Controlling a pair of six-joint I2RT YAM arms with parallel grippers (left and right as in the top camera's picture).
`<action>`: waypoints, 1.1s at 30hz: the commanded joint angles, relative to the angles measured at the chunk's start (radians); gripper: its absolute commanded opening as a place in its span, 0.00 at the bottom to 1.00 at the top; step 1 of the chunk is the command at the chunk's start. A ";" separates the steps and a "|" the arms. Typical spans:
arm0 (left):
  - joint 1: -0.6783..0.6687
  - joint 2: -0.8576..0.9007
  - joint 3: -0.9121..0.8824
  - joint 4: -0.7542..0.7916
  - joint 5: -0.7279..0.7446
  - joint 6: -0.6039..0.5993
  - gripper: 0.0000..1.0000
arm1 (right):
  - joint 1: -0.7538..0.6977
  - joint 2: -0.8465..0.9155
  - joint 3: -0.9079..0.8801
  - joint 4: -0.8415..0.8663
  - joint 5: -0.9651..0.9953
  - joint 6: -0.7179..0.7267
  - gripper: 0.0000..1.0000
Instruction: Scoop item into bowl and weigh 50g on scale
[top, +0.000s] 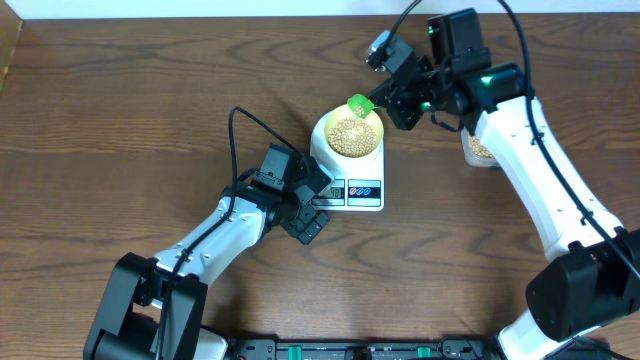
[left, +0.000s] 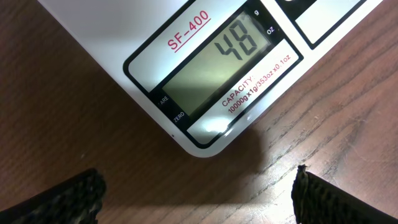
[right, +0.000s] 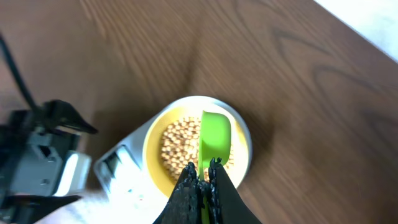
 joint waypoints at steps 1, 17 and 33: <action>0.003 0.013 -0.002 -0.003 -0.006 0.013 0.98 | 0.021 -0.019 0.007 0.009 0.095 -0.034 0.01; 0.003 0.013 -0.002 -0.003 -0.006 0.013 0.98 | 0.032 -0.019 0.006 0.010 0.095 -0.045 0.01; 0.003 0.013 -0.002 -0.003 -0.006 0.013 0.98 | 0.033 -0.019 0.006 0.011 0.080 -0.045 0.01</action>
